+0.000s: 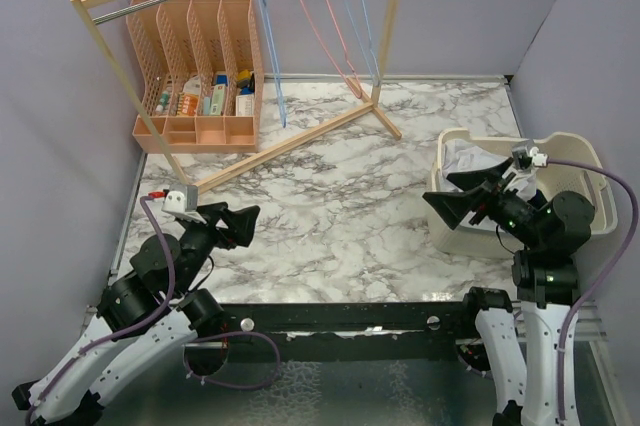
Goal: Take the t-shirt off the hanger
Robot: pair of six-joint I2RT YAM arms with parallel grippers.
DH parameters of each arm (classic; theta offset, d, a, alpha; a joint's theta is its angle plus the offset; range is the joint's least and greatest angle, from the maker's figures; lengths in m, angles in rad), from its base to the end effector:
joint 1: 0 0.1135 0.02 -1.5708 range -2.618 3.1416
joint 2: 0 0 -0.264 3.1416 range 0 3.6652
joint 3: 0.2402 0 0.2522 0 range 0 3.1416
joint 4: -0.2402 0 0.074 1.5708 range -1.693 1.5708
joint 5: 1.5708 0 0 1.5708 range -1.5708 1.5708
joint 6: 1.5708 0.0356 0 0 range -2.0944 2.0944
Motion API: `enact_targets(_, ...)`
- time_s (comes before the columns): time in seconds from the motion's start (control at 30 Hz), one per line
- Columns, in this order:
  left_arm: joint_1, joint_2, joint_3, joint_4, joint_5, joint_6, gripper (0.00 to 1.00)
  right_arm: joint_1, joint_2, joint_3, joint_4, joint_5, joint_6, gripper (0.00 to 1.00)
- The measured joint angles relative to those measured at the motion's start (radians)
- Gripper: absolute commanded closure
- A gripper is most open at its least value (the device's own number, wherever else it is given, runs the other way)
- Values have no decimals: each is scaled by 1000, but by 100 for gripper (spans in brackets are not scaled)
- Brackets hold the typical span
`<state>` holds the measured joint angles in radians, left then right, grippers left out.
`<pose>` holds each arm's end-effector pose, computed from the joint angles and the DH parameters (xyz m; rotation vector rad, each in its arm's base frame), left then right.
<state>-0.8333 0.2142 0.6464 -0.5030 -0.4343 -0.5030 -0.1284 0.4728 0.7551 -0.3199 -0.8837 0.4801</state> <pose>0.0550 -0.0383 0.3192 -0.0630 1.6760 -0.6636 0.1027 0.0145 0.3560 -0.2070 1.6712 0.9719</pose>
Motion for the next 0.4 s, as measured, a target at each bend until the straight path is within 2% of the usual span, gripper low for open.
enact_targets(0.4, 0, 0, 0, 0, 0, 0, 18, 1, 21, 36, -40, 16, -18, 0)
